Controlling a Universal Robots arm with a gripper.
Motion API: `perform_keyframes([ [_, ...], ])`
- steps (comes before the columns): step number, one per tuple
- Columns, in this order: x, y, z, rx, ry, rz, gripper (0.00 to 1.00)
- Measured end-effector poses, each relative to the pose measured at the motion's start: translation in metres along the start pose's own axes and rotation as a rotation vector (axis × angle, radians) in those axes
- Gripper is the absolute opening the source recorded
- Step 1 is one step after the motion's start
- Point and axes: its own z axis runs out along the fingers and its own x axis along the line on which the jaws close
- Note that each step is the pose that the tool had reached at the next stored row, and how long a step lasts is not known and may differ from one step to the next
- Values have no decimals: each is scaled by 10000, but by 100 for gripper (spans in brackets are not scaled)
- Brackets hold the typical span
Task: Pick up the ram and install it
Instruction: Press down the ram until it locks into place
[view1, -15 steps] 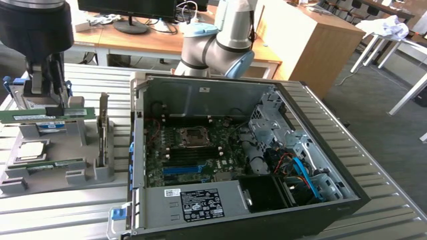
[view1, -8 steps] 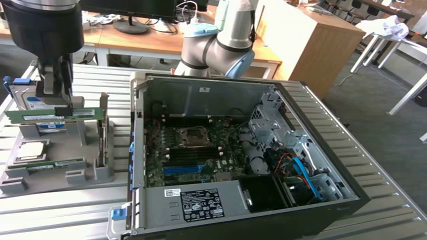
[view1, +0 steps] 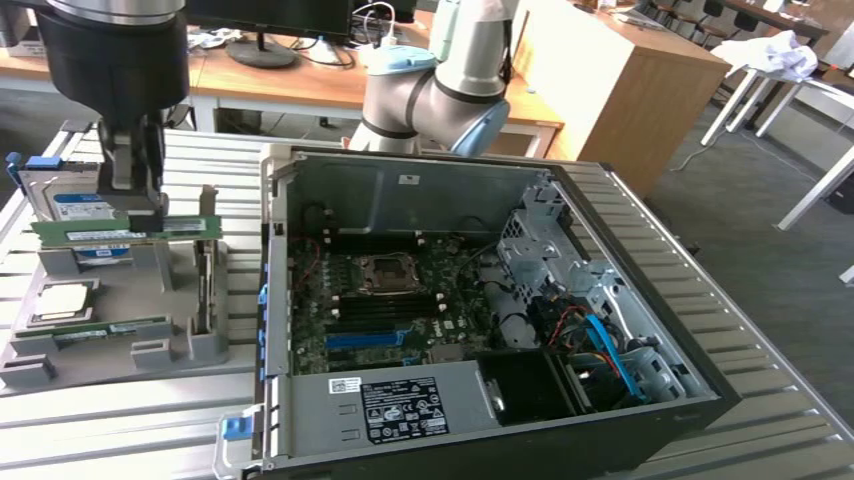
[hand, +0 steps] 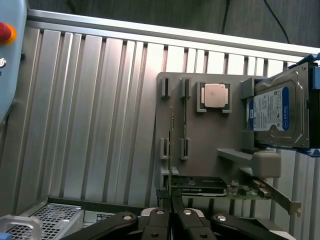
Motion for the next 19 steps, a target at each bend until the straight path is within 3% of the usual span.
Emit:
perform_keyframes([
  [11, 23, -233, -15, 0, 0, 1, 12],
  [19, 33, -335, -21, 1, -1, 0, 12],
])
